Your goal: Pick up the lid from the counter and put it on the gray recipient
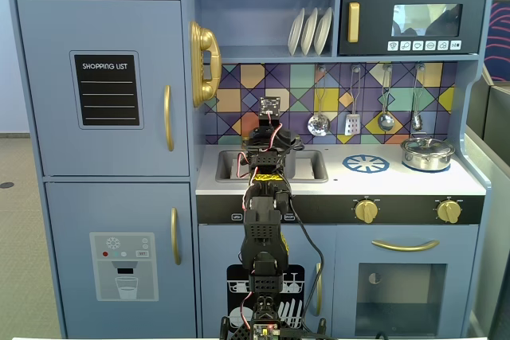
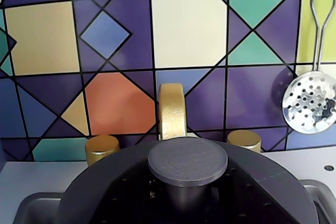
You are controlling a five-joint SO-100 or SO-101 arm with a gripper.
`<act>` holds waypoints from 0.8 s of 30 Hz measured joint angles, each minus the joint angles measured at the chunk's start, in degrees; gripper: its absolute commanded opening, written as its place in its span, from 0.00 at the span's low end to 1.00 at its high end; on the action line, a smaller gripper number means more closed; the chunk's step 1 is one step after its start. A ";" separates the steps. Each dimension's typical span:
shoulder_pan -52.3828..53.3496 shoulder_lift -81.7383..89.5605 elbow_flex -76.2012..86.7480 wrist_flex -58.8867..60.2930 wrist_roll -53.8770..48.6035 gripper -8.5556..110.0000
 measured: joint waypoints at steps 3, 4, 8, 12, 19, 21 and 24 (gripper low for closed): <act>0.00 0.00 0.62 0.00 -0.35 0.07; 0.00 0.00 0.88 0.00 -0.35 0.07; 0.00 0.00 1.67 -0.09 -0.44 0.07; 0.00 0.00 1.67 -0.53 -0.97 0.07; 0.00 0.70 3.69 -0.18 -1.58 0.19; 0.26 2.20 4.13 1.85 -1.67 0.23; 0.26 5.01 4.83 5.19 -1.85 0.24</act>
